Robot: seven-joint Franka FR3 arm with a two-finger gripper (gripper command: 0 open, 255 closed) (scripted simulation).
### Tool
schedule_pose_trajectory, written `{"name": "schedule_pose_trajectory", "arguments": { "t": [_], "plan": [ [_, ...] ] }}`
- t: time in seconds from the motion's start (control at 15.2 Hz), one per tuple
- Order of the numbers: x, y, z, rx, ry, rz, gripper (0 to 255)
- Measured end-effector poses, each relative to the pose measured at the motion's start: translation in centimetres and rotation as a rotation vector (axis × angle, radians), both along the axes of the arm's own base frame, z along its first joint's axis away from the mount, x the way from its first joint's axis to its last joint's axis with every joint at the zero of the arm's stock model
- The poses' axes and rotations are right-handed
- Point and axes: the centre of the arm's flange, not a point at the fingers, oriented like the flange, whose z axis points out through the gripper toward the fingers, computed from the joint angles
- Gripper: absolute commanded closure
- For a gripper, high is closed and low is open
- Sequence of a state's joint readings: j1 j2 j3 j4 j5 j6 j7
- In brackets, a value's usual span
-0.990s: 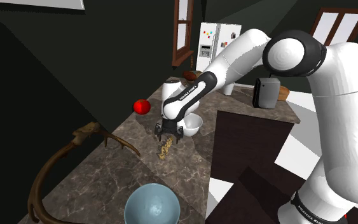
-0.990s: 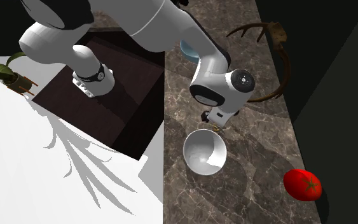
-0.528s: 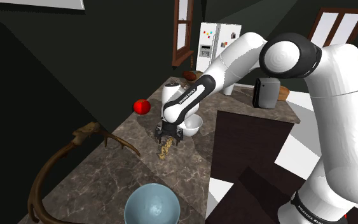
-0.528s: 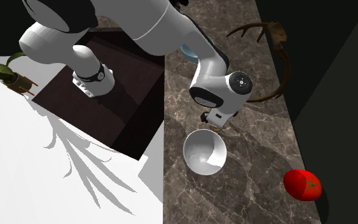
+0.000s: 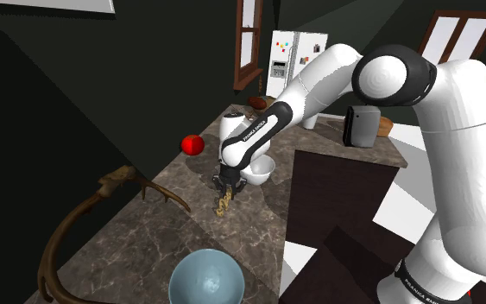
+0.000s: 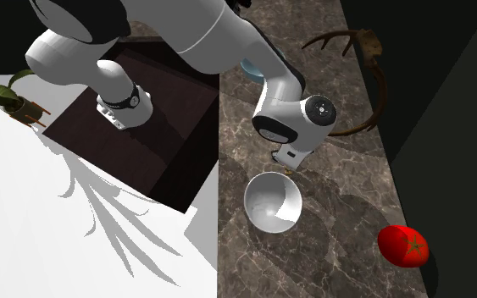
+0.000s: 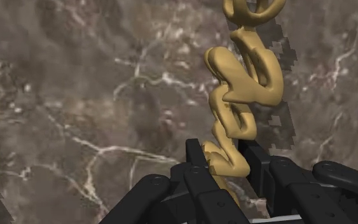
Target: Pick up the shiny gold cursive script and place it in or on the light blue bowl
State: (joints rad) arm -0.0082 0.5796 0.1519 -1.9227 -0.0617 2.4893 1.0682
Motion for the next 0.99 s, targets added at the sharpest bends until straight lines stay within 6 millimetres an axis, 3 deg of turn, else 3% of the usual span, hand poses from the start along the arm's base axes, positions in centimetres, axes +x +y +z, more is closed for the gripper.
{"name": "schedule_pose_trajectory", "arguments": {
  "t": [0.4, 0.99],
  "plan": [
    [0.0, 0.0, 0.2, 0.000, 0.000, 0.000, 255],
    [0.1, 0.0, 4.6, 0.000, 0.000, 0.000, 255]
  ]
}}
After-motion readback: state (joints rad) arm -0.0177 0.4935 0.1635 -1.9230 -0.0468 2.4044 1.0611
